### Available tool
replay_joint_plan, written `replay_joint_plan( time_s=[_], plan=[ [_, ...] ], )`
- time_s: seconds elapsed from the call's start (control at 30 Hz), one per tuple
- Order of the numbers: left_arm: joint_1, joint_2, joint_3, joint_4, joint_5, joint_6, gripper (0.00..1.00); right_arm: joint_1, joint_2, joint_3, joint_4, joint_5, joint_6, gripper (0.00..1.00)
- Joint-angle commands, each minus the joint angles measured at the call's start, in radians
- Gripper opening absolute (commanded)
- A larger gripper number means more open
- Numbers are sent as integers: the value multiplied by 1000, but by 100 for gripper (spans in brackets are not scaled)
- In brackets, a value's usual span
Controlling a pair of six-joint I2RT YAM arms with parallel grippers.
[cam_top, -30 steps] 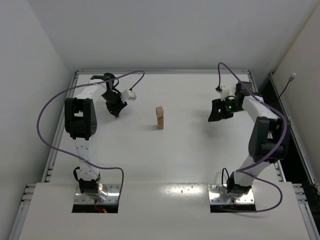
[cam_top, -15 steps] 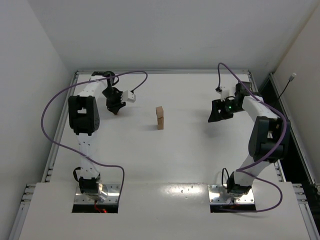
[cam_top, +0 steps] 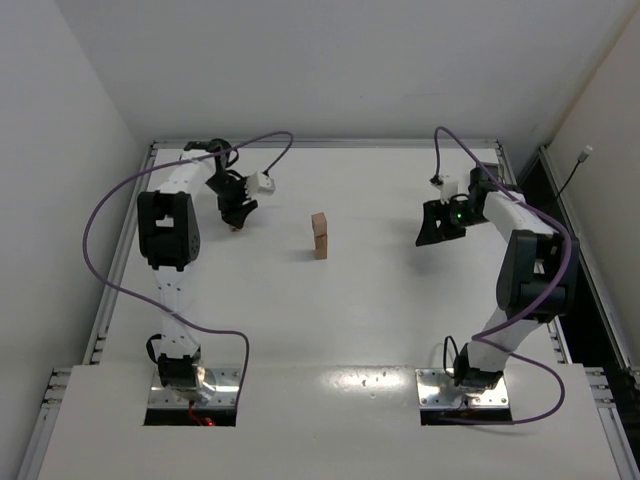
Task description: Build the wood block tower
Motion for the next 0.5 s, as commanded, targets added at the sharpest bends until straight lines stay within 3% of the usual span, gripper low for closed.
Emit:
replay_joint_plan(
  time_s=[0.0, 0.03, 0.07, 0.1, 0.23, 0.27, 0.33, 0.4, 0.43, 0.47],
  plan=[
    [-7, -104, 99, 34, 127, -191, 51, 4, -8, 39, 20, -19, 1, 57],
    [2, -123, 121, 71, 137, -255, 51, 4, -8, 30, 20, -19, 1, 57],
    [2, -152, 121, 115, 138, -424, 51, 4, -17, 29, 20, -19, 1, 57],
    [16, -231, 101, 167, 127, -511, 100, 4, -17, 20, 20, -10, 1, 57],
    [39, -443, -49, 422, 102, -810, 100, 4, -17, 20, 30, -30, -18, 57],
    [66, -480, -118, 463, 102, -975, 100, 4, -17, 20, 31, -30, -18, 57],
    [98, -545, -189, 551, 137, -1145, 100, 4, -8, 29, 31, -40, -18, 57],
    [159, -574, -210, 590, 249, -1240, 100, 4, -8, 42, 31, -40, -18, 57],
    [180, -559, -210, 590, 421, -1266, 100, 4, 1, 42, 31, -40, -18, 57],
    [198, -544, -210, 599, 500, -1302, 100, 4, 1, 52, 31, -40, -18, 57]
  ],
)
